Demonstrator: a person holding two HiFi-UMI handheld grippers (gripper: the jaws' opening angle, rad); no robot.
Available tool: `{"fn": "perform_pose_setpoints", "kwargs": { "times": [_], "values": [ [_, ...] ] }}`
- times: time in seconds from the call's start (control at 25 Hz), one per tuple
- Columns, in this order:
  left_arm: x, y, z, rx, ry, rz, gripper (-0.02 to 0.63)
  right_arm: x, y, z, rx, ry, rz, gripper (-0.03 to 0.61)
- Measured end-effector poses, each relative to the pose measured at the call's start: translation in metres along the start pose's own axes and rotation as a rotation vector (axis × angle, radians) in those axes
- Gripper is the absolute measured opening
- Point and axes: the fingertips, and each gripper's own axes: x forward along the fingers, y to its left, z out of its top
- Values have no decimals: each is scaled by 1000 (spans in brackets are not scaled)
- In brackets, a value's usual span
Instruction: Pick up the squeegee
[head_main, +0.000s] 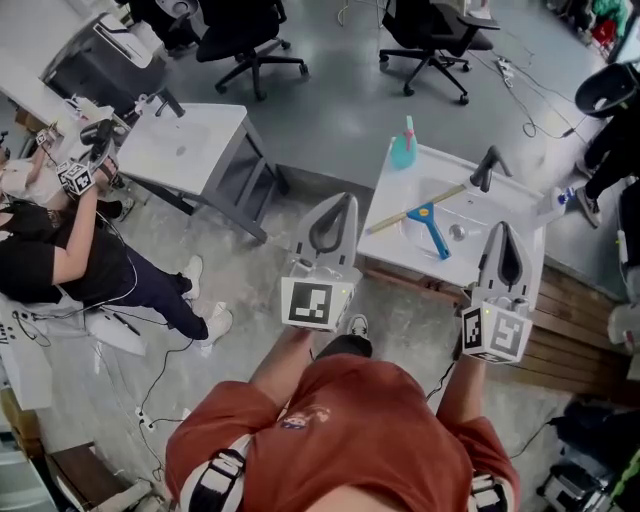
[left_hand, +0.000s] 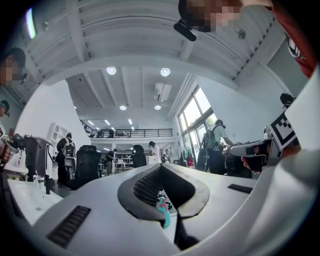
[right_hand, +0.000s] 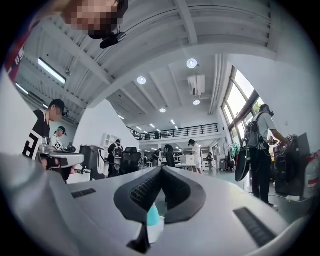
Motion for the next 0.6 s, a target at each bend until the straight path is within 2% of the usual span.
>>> {"fn": "perform_pose_setpoints", "kwargs": {
  "times": [0.28,0.6],
  "values": [
    [12,43,-10,-13,1,4,18,33,29,-2,-12,1,4,6],
    [33,49,-17,-20,-9,-3,18,52,21,-10,-14,-3,-16,6]
  ]
}}
